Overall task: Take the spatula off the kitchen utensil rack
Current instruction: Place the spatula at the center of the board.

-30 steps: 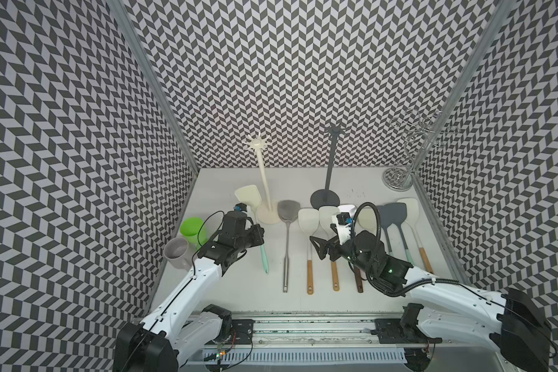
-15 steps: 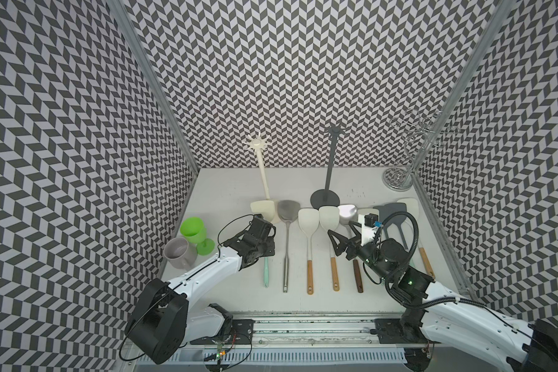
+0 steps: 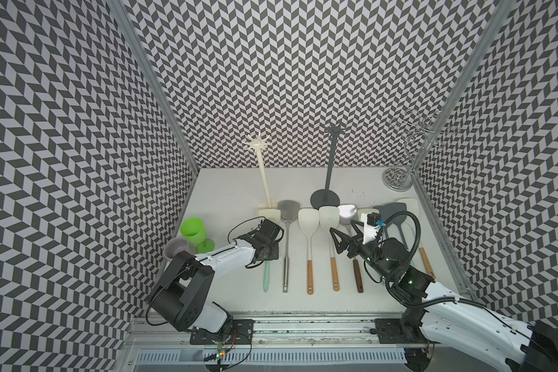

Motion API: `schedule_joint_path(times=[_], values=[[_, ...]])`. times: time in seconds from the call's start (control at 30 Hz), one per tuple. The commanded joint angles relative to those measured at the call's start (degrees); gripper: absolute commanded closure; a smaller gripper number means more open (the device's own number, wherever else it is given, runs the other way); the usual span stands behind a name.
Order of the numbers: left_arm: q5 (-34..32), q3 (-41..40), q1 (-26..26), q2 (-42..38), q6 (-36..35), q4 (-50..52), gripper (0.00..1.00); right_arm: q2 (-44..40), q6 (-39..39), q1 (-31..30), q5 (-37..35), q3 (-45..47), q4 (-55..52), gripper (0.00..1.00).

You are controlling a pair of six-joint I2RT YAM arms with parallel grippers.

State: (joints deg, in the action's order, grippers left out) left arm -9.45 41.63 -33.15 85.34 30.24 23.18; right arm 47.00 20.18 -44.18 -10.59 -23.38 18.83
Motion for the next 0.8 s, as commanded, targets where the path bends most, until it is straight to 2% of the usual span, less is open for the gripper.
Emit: schedule_joint_path(times=[0.0, 0.47, 0.63, 0.77], values=[[-2.2, 1.0, -0.9, 1.5, -0.4, 1.2, 1.00, -0.3, 0.7, 0.4, 0.4, 0.7, 3.3, 0.00], [-3.6, 1.5, -1.0, 5.8, 1.0, 0.7, 1.00, 0.2, 0.7, 0.9, 0.4, 1.1, 3.9, 0.00], [-4.0, 0.9, -1.0, 5.7, 1.4, 0.4, 0.91, 0.2, 1.0, 0.9, 0.0, 1.2, 3.8, 0.00], [-4.1, 1.0, -1.0, 5.9, 1.5, 0.5, 0.90, -0.1, 1.0, 1.1, 0.0, 1.3, 3.8, 0.00]])
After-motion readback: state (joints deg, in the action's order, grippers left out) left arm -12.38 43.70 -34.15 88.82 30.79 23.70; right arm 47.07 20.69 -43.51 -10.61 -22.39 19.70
